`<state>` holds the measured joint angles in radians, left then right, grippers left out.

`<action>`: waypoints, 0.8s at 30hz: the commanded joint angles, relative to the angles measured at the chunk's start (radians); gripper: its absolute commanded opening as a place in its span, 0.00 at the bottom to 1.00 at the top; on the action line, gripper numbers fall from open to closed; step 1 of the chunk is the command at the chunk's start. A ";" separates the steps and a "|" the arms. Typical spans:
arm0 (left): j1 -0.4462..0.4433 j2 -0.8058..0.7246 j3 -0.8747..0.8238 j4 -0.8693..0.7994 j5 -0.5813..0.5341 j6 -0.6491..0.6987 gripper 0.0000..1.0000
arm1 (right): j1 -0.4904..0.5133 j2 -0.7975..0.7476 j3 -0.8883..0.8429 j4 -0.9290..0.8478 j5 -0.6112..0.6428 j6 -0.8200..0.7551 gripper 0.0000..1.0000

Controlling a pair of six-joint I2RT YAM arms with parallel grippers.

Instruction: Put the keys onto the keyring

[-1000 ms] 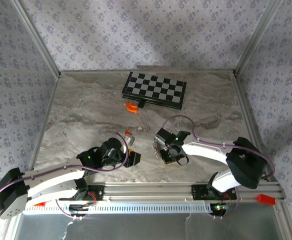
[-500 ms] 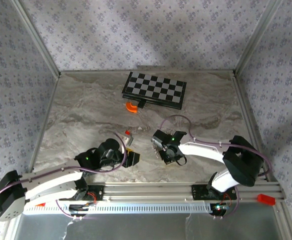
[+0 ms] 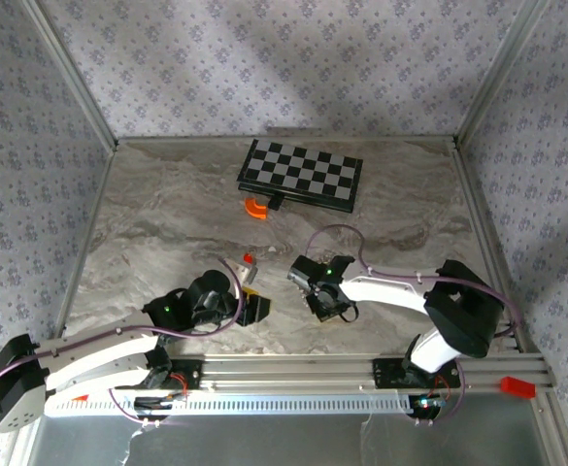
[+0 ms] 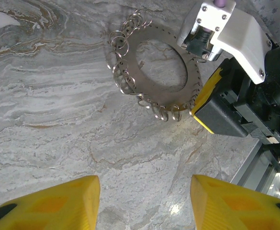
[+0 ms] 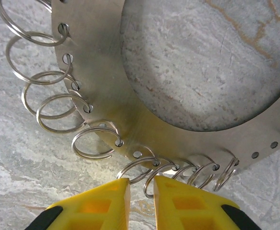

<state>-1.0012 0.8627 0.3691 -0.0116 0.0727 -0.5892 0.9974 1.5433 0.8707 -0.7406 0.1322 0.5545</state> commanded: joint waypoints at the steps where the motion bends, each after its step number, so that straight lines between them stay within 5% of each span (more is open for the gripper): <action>1: 0.005 -0.022 -0.008 -0.008 -0.013 -0.009 0.52 | 0.009 0.016 0.030 -0.059 0.054 0.021 0.21; 24: 0.007 -0.075 -0.013 -0.041 -0.024 -0.001 0.52 | 0.067 0.122 0.099 -0.135 0.159 0.046 0.24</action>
<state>-1.0004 0.8055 0.3683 -0.0425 0.0582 -0.5888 1.0527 1.6459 0.9405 -0.8219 0.2440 0.5705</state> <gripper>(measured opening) 0.524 0.244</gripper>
